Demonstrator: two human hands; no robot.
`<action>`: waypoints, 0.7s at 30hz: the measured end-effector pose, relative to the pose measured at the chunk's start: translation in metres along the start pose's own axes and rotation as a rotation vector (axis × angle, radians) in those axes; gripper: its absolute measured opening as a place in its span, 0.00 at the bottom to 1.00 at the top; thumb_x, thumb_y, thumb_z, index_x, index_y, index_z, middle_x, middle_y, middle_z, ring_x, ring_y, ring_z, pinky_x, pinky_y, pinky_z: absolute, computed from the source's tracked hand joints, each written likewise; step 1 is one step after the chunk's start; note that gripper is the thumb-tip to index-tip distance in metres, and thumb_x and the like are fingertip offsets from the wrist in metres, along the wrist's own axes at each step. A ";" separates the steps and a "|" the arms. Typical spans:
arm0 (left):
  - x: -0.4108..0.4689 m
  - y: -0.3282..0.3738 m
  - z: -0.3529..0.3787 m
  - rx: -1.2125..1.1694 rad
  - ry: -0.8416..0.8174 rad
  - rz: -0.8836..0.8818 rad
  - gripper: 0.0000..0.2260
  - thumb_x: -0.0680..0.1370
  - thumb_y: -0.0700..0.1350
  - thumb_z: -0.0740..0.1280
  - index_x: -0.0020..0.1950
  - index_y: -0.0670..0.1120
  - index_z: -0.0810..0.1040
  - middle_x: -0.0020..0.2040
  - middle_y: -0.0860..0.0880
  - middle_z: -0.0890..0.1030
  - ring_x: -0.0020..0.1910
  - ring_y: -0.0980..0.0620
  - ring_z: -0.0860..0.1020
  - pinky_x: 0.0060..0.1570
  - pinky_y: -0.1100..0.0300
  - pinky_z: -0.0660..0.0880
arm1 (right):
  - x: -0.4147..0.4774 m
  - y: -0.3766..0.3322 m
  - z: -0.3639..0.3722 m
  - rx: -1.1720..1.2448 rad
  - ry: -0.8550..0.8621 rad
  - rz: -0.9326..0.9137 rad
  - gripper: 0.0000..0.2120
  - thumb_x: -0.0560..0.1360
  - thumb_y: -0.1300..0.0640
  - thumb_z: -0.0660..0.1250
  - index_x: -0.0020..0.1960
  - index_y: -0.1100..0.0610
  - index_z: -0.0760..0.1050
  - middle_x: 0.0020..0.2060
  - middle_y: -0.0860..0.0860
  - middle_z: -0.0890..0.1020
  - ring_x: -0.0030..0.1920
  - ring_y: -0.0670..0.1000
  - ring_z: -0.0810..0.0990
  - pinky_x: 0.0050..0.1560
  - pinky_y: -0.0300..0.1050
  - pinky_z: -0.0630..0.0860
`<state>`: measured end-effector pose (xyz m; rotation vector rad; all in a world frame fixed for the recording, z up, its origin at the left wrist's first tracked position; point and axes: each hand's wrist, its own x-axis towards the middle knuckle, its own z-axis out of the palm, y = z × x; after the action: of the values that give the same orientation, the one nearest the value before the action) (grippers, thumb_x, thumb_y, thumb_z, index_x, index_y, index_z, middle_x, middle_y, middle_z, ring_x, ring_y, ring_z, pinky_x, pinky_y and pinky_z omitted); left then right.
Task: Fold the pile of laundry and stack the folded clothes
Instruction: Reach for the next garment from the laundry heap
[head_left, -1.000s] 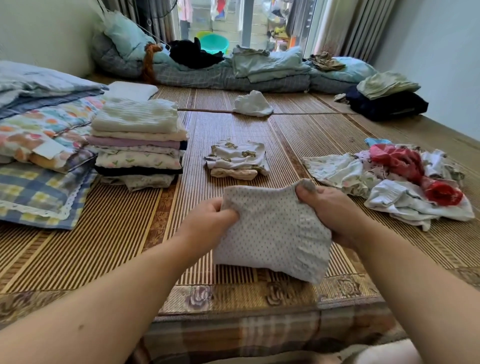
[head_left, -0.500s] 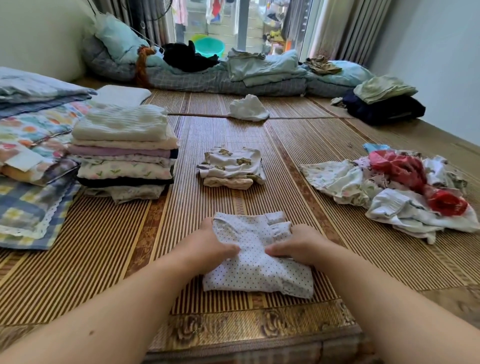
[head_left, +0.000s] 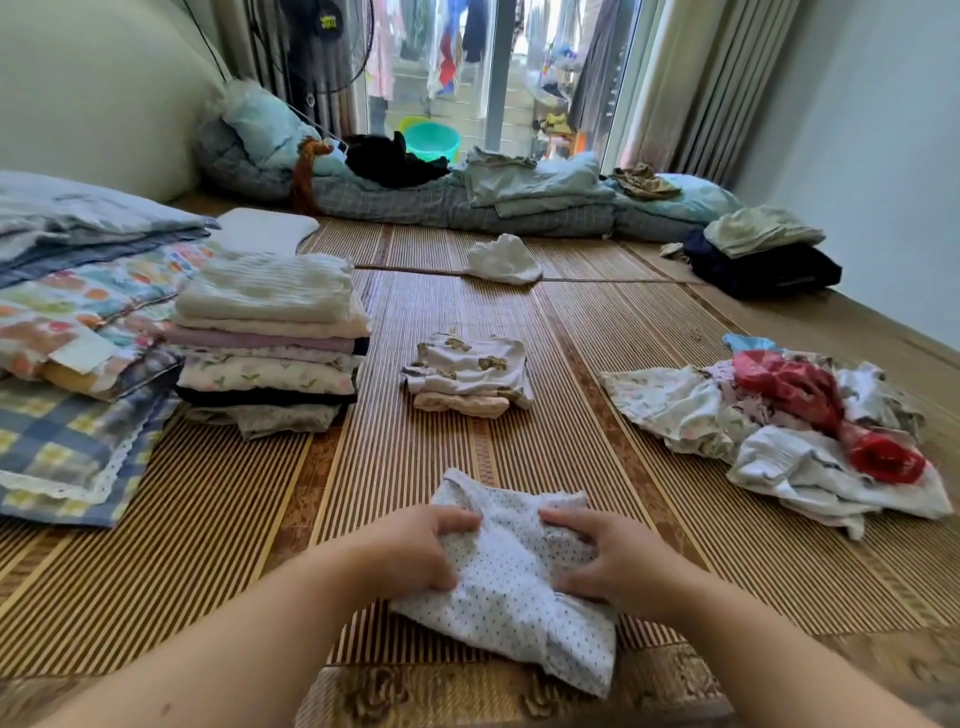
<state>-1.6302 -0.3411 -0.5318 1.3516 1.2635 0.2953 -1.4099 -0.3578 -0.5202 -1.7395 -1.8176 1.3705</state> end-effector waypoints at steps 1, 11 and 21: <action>0.003 -0.001 0.004 0.063 0.059 0.040 0.34 0.74 0.28 0.63 0.72 0.59 0.67 0.69 0.53 0.68 0.33 0.58 0.75 0.36 0.64 0.76 | 0.001 0.000 -0.001 0.015 0.003 0.001 0.31 0.73 0.65 0.70 0.72 0.46 0.67 0.52 0.43 0.77 0.46 0.49 0.84 0.45 0.42 0.82; 0.056 0.083 -0.075 0.064 0.278 0.383 0.33 0.77 0.33 0.64 0.75 0.59 0.60 0.73 0.48 0.64 0.31 0.55 0.73 0.25 0.69 0.71 | 0.077 -0.075 -0.096 -0.021 0.286 -0.272 0.31 0.74 0.66 0.68 0.72 0.46 0.66 0.49 0.40 0.73 0.45 0.41 0.76 0.37 0.31 0.75; 0.198 0.079 -0.146 0.311 0.464 0.170 0.36 0.75 0.33 0.63 0.77 0.58 0.55 0.66 0.42 0.70 0.46 0.45 0.77 0.41 0.57 0.77 | 0.262 -0.068 -0.114 -0.053 0.315 -0.217 0.28 0.77 0.67 0.63 0.73 0.48 0.65 0.65 0.53 0.73 0.63 0.58 0.73 0.66 0.55 0.72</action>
<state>-1.6333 -0.0827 -0.5261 1.7251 1.6281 0.5750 -1.4304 -0.0648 -0.5143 -1.6180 -1.8134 0.9151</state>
